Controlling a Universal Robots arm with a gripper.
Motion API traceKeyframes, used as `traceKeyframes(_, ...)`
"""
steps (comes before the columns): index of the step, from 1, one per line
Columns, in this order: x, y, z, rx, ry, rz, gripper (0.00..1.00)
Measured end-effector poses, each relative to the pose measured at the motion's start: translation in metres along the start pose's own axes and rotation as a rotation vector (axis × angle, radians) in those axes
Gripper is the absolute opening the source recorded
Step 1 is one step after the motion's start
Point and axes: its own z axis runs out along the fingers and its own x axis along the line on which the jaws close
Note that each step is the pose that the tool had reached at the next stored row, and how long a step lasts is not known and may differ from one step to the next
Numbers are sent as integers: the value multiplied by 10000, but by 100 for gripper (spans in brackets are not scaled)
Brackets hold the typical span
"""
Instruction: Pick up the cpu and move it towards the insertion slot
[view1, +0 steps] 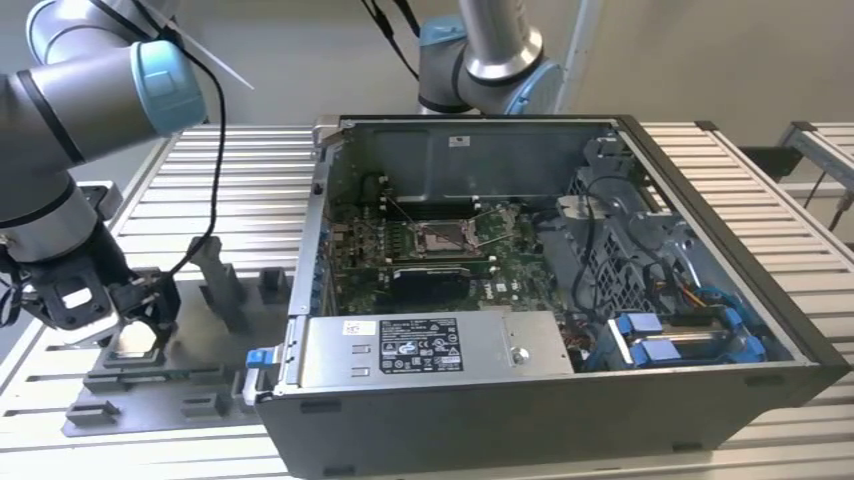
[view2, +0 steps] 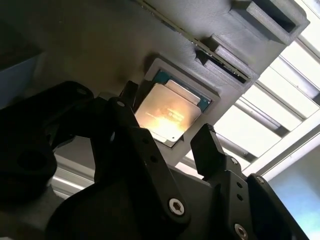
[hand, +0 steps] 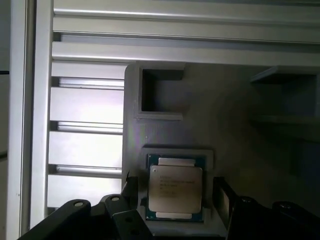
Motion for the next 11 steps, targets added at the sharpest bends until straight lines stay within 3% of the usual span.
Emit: traceKeyframes(11, 0, 1, 32, 0, 1, -23, 100)
